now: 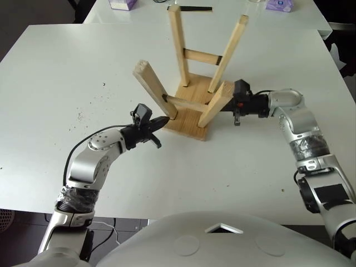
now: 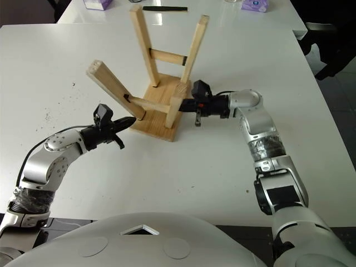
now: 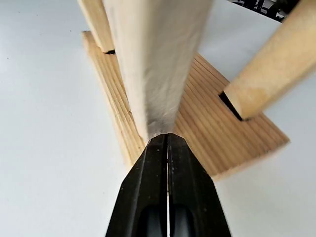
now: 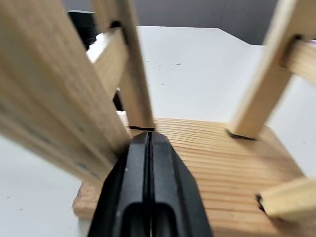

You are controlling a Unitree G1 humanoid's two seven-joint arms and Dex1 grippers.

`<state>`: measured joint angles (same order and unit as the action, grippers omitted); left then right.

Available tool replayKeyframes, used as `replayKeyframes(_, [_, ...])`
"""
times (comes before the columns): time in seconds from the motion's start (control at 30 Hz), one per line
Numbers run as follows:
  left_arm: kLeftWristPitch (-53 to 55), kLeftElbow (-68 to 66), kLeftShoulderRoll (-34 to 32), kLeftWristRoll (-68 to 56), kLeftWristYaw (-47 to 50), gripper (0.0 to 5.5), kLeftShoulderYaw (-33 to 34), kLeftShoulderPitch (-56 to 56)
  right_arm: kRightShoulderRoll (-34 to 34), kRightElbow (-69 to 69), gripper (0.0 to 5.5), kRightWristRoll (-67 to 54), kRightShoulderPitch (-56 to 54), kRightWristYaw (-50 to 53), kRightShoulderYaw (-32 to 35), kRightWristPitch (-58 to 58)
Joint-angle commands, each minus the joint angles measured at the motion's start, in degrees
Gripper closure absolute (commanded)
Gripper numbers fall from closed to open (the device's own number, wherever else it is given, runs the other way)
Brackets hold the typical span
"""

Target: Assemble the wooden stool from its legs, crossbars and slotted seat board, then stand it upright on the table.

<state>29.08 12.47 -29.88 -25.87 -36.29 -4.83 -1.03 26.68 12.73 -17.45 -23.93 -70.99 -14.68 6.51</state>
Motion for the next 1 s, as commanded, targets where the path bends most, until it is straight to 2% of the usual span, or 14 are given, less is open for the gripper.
replayKeyframes(0.03, [-0.38, -1.55, 0.84, 1.83, 1.39, 5.48, 1.03, -0.43, -2.13, -10.50, 5.50, 1.23, 7.15, 6.21, -2.16, 3.58])
replayKeyframes(0.2, [-1.48, -5.95, 2.21, 4.24, 4.12, 5.48, 2.64, -2.50, -6.75, -20.62, 5.50, 4.59, 14.42, 20.15, -3.52, 8.40])
replayKeyframes(0.3, [-2.55, -8.30, 1.85, 5.53, 6.14, 5.48, 5.44, -2.48, -6.54, -26.31, 5.50, 4.77, 17.70, 24.74, -1.80, 11.06])
replayKeyframes(0.43, [-2.93, -8.72, 1.49, 5.37, 8.52, 5.48, 10.73, -1.25, -1.94, -36.04, 5.50, -0.58, 23.36, 24.56, 3.24, 16.82])
replayKeyframes(0.53, [1.76, -0.60, 0.28, 0.11, 5.15, 5.48, 13.34, 5.34, 6.99, -41.21, 5.50, -5.74, 30.84, 16.58, 7.25, 18.23])
replayKeyframes(0.6, [4.60, 7.30, -2.66, -2.43, 0.79, 5.48, 12.45, 13.71, 13.04, -37.22, 5.50, -3.13, 33.45, 13.03, 9.56, 14.88])
replayKeyframes(0.7, [6.53, 13.34, -5.57, -3.56, -2.52, 5.48, 12.45, 22.20, 15.29, -25.01, 5.50, 2.63, 28.17, 15.11, 10.65, 10.24])
replayKeyframes(0.83, [6.92, 14.05, -7.11, -2.02, -4.14, 5.48, 9.85, 23.51, 11.80, -5.91, 5.50, 9.60, 14.47, 21.78, 9.96, 3.82])
replayKeyframes(1.0, [7.75, 12.61, -3.78, 0.51, -2.55, 5.48, 1.77, 18.77, 6.73, 16.00, 5.50, 17.67, 1.26, 24.30, 4.37, -5.78])
